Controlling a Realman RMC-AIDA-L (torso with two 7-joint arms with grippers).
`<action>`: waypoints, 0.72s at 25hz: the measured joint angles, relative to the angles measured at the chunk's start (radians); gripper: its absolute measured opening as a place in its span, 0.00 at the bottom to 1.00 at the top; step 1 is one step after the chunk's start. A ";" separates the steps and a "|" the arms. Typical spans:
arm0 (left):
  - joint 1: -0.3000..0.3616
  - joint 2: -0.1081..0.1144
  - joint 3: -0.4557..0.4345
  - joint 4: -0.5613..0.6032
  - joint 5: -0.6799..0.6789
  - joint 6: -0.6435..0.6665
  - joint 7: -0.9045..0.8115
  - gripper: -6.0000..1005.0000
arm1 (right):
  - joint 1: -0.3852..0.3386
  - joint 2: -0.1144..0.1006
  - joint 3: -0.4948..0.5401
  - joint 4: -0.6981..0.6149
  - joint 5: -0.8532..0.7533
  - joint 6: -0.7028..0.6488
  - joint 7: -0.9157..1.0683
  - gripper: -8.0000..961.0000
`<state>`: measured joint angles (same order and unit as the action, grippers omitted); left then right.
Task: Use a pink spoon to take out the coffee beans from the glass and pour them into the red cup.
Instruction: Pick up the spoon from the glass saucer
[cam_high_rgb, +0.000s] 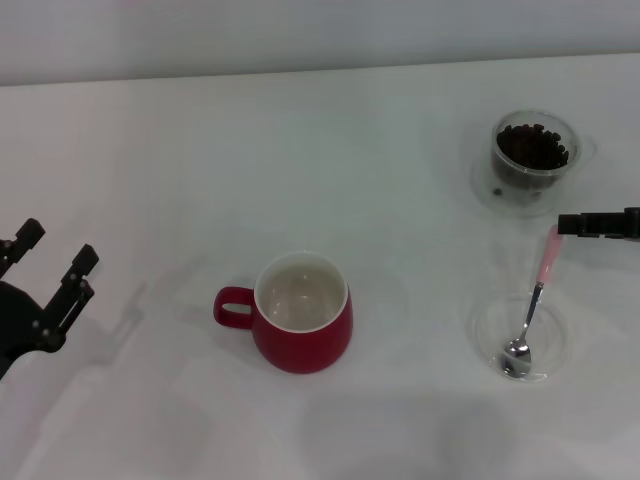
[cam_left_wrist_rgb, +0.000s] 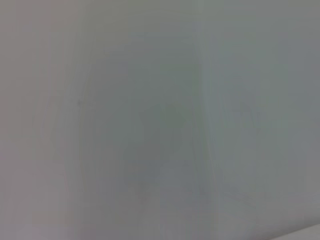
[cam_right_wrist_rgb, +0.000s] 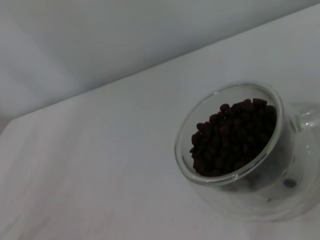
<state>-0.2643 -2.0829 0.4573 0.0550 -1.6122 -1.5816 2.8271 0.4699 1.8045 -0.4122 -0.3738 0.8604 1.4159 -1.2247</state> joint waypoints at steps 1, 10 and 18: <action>-0.001 0.000 0.000 0.000 0.000 0.004 0.000 0.61 | 0.001 0.001 -0.002 0.000 -0.001 0.000 0.000 0.61; -0.009 0.000 0.002 0.000 0.001 0.008 0.000 0.61 | 0.008 0.024 -0.016 0.005 -0.022 -0.011 0.004 0.61; -0.011 0.000 0.003 0.000 0.000 0.013 0.000 0.61 | 0.011 0.046 -0.017 0.004 -0.036 -0.031 0.012 0.61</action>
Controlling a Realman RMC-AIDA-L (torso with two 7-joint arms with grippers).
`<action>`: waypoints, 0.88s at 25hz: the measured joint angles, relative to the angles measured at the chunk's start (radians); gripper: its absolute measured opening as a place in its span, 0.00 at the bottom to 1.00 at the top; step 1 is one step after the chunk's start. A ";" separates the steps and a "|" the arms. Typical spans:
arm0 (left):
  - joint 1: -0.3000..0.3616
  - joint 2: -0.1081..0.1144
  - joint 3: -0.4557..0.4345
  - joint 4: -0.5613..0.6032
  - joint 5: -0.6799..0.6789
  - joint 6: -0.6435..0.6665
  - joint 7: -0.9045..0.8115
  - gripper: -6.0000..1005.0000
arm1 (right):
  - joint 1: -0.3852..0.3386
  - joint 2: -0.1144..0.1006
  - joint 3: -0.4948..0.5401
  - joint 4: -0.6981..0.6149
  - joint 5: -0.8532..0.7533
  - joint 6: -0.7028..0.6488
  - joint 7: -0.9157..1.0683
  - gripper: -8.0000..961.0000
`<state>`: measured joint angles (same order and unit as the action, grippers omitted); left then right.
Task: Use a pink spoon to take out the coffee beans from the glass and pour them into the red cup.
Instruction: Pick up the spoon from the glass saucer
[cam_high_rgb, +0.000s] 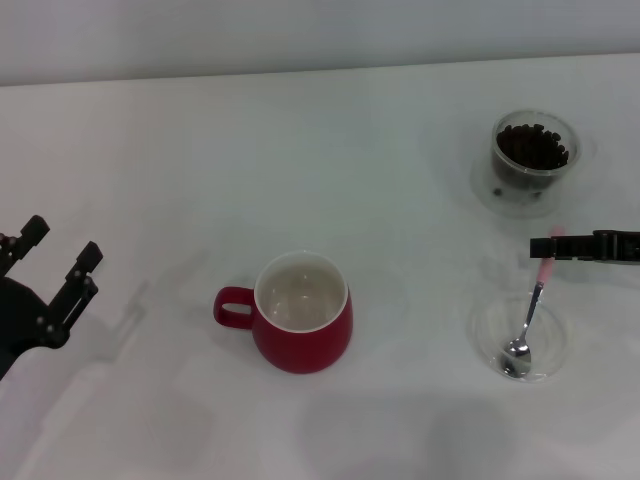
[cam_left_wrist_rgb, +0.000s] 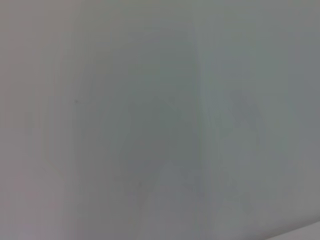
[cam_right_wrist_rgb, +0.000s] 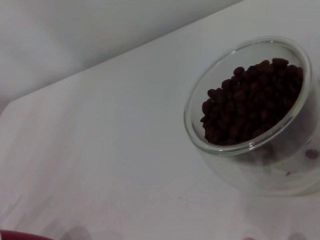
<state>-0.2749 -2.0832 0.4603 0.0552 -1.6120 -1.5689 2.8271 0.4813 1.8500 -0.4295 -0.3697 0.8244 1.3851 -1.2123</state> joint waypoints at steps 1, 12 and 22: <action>0.000 0.000 0.000 0.000 0.000 0.002 0.000 0.61 | 0.000 0.002 0.000 0.000 0.000 0.000 0.001 0.61; -0.001 0.000 0.000 0.000 0.003 0.009 0.000 0.61 | 0.011 0.006 0.000 0.006 -0.001 0.002 0.012 0.58; 0.001 0.000 0.000 0.000 0.002 0.021 0.000 0.61 | 0.011 0.011 0.010 0.005 0.006 0.002 0.016 0.53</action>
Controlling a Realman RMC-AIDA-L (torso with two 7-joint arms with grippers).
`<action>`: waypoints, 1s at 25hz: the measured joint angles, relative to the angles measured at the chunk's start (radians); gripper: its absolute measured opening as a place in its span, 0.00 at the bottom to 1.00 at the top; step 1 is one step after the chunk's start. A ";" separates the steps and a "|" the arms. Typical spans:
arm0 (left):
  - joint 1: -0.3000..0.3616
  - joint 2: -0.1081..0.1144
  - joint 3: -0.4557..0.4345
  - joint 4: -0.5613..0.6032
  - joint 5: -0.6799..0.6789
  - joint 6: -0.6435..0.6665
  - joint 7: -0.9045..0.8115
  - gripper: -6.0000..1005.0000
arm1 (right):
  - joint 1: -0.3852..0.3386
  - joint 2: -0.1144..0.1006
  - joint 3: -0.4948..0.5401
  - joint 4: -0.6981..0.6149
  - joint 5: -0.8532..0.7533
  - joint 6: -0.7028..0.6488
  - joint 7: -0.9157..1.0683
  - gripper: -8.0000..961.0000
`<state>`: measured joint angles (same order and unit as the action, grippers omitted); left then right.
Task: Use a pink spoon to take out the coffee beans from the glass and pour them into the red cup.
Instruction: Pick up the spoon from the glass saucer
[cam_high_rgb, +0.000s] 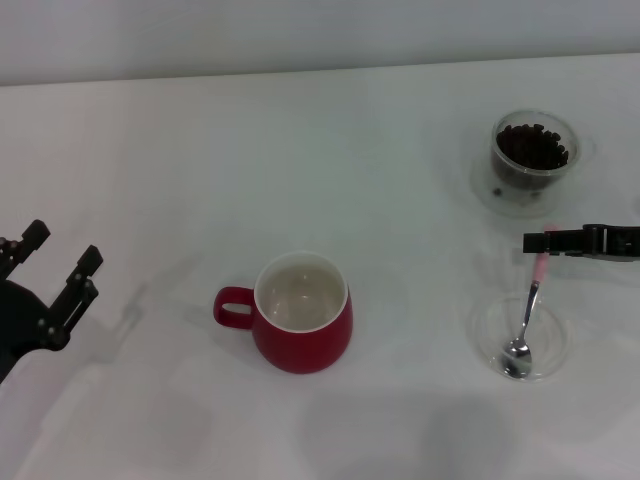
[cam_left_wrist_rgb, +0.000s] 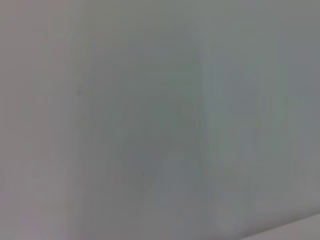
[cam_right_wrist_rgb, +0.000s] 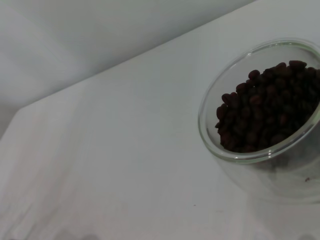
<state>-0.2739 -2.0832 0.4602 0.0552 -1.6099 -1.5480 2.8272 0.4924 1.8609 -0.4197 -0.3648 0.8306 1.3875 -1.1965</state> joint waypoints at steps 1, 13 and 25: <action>0.000 0.000 0.000 0.000 0.000 0.000 0.000 0.61 | 0.000 0.002 0.001 0.000 0.000 0.000 0.000 0.52; -0.002 0.000 0.000 0.002 -0.002 0.002 0.000 0.61 | 0.002 0.017 -0.005 -0.007 0.001 -0.003 0.000 0.43; -0.002 0.000 -0.001 0.002 -0.002 0.002 0.000 0.61 | 0.009 0.023 -0.005 -0.007 -0.002 -0.031 0.015 0.40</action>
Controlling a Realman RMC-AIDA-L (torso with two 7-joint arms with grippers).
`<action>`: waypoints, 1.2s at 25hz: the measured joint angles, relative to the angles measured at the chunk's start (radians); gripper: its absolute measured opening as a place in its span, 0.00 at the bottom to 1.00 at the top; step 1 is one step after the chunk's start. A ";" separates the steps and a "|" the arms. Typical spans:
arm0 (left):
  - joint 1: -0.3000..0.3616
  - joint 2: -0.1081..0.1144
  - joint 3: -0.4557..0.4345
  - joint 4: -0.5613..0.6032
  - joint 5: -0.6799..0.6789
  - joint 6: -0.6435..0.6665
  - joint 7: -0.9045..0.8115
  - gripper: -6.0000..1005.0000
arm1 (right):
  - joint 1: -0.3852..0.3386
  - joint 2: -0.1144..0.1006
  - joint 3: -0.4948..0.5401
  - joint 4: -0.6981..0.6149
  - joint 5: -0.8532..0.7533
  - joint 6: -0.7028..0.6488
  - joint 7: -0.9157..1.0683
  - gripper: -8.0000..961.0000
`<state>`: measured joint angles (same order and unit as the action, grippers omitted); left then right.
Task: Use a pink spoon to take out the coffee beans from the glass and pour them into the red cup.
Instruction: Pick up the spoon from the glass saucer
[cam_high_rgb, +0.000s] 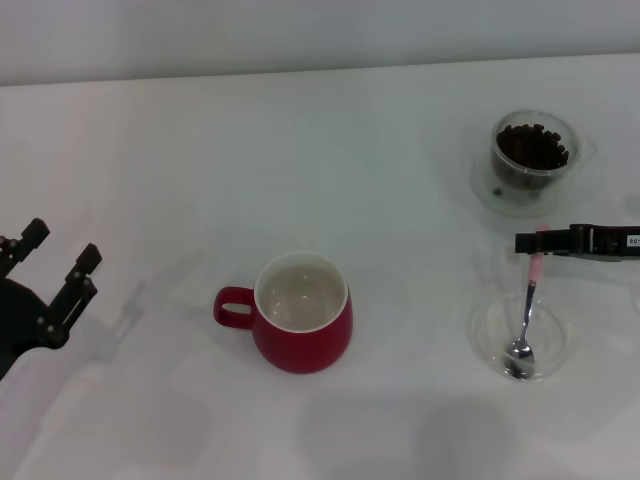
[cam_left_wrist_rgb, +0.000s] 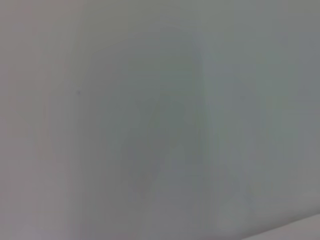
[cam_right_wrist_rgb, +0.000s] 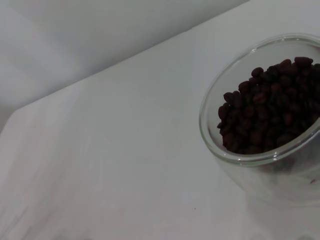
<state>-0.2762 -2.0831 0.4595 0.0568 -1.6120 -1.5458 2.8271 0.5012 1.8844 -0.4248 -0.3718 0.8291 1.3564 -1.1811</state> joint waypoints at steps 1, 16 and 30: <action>0.000 0.000 -0.001 0.000 0.000 0.000 0.000 0.61 | 0.000 0.001 0.000 0.001 0.000 -0.005 0.000 0.38; 0.000 0.000 -0.005 -0.001 0.000 0.020 0.000 0.60 | -0.001 0.004 0.010 -0.004 0.052 0.017 -0.006 0.21; 0.000 0.000 -0.002 -0.007 0.000 0.026 0.000 0.60 | -0.003 0.003 -0.045 -0.026 0.058 0.022 -0.027 0.18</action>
<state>-0.2757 -2.0832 0.4573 0.0495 -1.6121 -1.5198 2.8271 0.4979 1.8878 -0.4697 -0.3978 0.8866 1.3785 -1.2078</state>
